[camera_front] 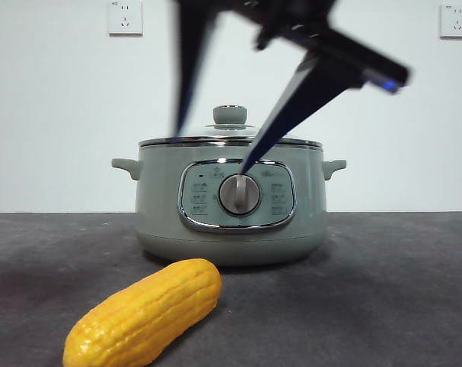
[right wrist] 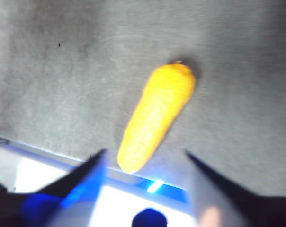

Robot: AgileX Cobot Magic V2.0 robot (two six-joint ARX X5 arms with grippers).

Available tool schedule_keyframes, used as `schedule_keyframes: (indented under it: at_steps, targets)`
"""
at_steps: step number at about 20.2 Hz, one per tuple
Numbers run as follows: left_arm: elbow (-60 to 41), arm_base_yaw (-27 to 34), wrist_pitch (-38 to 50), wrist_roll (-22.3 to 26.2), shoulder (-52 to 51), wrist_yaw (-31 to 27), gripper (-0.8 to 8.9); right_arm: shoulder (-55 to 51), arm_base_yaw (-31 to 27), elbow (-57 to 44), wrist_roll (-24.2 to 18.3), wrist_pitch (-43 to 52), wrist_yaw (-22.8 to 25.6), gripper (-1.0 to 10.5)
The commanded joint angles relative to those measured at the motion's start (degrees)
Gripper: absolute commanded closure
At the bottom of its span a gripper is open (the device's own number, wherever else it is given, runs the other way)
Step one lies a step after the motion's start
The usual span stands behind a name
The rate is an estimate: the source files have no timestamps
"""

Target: Pick up the corn,open the lid,put the corn in the pot,close the lid

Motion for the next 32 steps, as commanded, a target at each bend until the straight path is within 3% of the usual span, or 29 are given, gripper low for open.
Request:
schedule_keyframes:
  at_steps: [1,9,19,20,22,25,28,32]
  targets:
    - [0.0,-0.1,-0.3,0.7,0.0,-0.1,8.18,4.3,0.6,1.9,1.8,-0.6,0.6,3.4]
    - [0.0,-0.2,-1.1,1.4,0.6,-1.6,8.18,13.4,1.8,2.6,5.6,0.4,2.7,3.5]
    - [0.0,-1.3,-1.1,1.8,2.3,-1.6,8.18,19.3,1.8,2.6,4.4,1.1,3.5,3.6]
    - [0.0,-1.3,-1.1,1.8,2.4,-1.6,8.18,19.3,1.8,2.6,4.0,1.2,3.8,4.4]
    - [0.0,-1.3,-1.1,2.0,3.0,-1.6,8.18,19.3,1.8,2.6,2.7,1.2,3.9,7.3]
    - [0.0,-1.3,-1.1,2.2,3.7,-1.6,8.18,19.3,1.8,2.6,0.6,1.3,3.9,9.6]
    - [0.0,-1.3,-1.1,2.9,4.4,-1.6,8.18,19.3,1.8,2.6,-0.3,1.3,3.9,9.6]
    - [0.0,-1.3,-1.1,3.3,5.3,-1.6,8.18,18.9,1.8,2.8,-5.1,0.0,3.9,9.6]
